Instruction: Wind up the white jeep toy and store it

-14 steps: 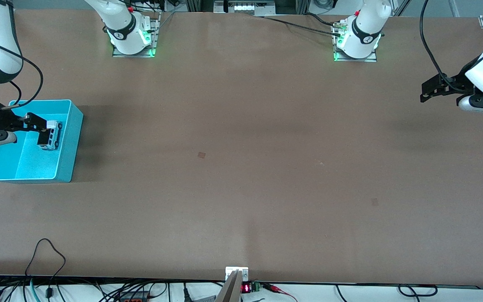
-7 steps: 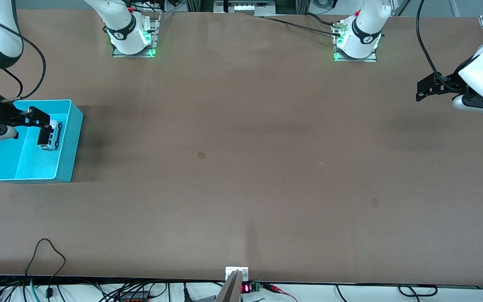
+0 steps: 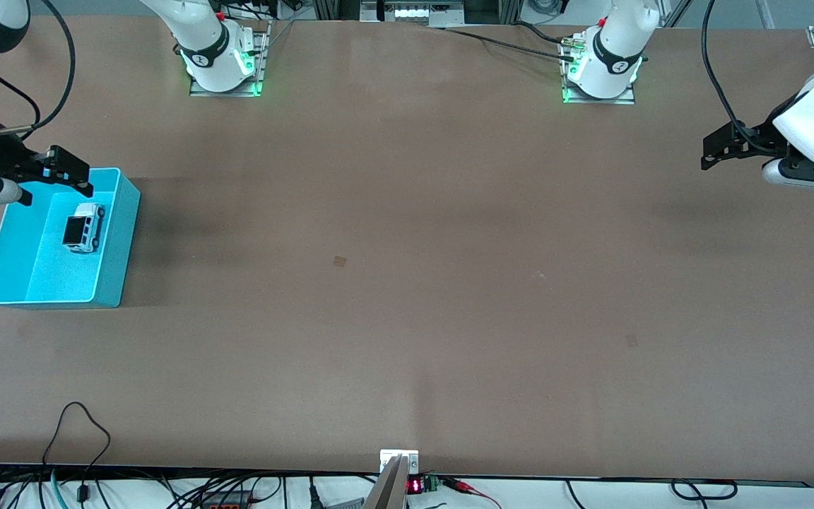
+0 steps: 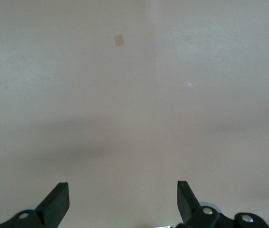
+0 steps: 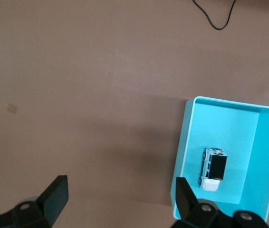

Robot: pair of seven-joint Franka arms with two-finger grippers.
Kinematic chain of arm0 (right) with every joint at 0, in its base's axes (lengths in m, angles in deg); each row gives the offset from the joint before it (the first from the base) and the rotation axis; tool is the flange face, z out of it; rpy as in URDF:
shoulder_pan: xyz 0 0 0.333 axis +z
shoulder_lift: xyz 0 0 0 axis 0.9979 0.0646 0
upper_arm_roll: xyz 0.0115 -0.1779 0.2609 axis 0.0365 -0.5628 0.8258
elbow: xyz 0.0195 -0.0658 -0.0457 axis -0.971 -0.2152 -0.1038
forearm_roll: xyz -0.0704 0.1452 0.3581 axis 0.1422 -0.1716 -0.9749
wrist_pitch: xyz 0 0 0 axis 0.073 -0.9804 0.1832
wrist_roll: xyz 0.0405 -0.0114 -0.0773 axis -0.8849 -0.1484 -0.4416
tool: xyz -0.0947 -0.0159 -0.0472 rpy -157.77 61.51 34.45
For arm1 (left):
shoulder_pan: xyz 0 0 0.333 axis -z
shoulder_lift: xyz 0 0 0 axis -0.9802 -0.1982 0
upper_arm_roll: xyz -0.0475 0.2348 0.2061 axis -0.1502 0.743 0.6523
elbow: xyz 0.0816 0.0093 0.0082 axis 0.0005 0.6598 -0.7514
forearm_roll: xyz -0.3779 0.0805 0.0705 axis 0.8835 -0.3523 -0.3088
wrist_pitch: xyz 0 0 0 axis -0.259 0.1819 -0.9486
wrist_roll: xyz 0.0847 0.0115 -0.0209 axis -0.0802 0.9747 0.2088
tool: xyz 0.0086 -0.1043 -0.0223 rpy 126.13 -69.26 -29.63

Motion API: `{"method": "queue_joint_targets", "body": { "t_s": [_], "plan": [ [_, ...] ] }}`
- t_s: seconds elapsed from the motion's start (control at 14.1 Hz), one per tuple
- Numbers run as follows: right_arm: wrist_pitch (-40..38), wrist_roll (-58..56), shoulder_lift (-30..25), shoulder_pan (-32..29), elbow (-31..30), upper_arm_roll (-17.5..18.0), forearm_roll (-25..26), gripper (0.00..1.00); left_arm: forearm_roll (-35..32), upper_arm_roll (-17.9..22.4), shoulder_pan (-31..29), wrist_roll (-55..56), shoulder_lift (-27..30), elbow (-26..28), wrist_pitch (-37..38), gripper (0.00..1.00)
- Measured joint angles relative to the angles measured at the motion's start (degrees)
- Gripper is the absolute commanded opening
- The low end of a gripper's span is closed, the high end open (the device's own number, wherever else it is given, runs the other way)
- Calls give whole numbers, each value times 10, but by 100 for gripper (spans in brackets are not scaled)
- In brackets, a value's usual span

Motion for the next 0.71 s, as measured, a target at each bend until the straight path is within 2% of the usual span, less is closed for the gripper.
{"method": "queue_joint_targets", "body": {
  "t_s": [0.21,0.36,0.71],
  "plan": [
    [-5,70,-8,-18,11,54,-2,100,0,0,0,0,0,0,0,100],
    [-23,92,-9,-20,26,75,-2,100,0,0,0,0,0,0,0,100],
    [-63,95,-10,-25,69,79,-2,100,0,1,-2,0,0,0,0,100]
  ]
}}
